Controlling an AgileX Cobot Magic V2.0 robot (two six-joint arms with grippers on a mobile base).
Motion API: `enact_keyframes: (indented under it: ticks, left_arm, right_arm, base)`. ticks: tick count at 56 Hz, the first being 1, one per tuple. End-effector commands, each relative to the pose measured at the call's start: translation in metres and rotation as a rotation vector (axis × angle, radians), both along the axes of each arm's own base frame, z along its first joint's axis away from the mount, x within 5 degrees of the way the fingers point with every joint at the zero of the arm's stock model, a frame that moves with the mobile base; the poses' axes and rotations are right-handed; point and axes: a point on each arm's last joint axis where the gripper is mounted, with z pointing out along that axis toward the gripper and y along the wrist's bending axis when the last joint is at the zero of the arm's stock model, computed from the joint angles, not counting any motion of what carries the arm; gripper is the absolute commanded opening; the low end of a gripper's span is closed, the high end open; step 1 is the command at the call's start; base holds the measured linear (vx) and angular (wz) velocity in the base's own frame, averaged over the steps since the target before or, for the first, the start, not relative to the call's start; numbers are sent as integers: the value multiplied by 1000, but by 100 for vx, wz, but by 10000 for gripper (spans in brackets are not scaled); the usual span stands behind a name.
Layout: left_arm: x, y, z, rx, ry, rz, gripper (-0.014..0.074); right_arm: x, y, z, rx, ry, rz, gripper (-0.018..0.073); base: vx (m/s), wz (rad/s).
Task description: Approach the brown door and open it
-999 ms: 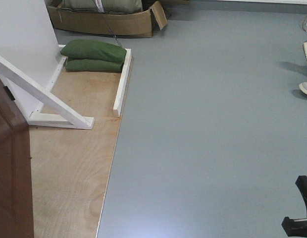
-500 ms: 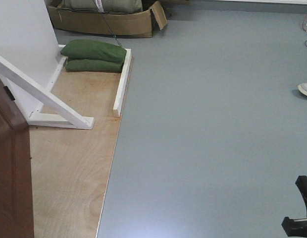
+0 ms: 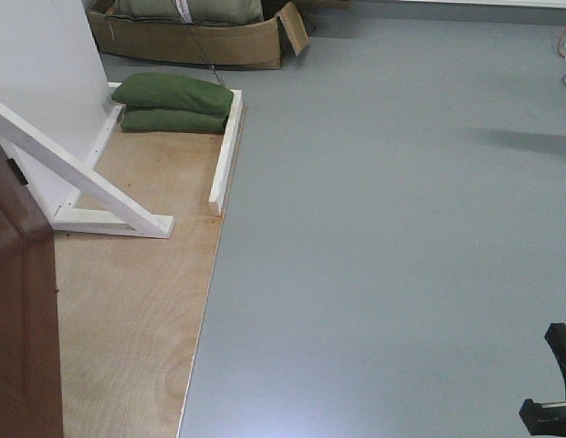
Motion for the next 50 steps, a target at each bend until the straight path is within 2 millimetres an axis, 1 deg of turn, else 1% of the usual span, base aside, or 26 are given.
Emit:
enact_keyframes:
  ticks: [1, 9, 17, 28, 40, 50]
  left_arm:
    - [11, -3, 11, 70, 17, -73, -6]
    - [13, -4, 11, 72, 17, -103, -6]
    - [19, -8, 11, 66, -7, -184, -6]
    - [27, -14, 11, 78, 4, -295, -6]
    - [28, -16, 12, 86, 5, -335, -6]
    - [33, -21, 12, 95, 16, -403, -6]
  right_arm:
    - [2, 0, 6, -6, -79, -2, 0]
    - [2, 0, 6, -6, -79, -2, 0]
    - [2, 0, 6, -6, -79, -2, 0]
    - [2, 0, 6, -6, -79, -2, 0]
    - [2, 0, 6, -6, -83, -2, 0]
    - [2, 0, 6, -6, -82, -2, 0]
  base:
    - [0, 0]
    - [0, 0]
    - [0, 0]
    - [0, 0]
    - [0, 0]
    - [0, 0]
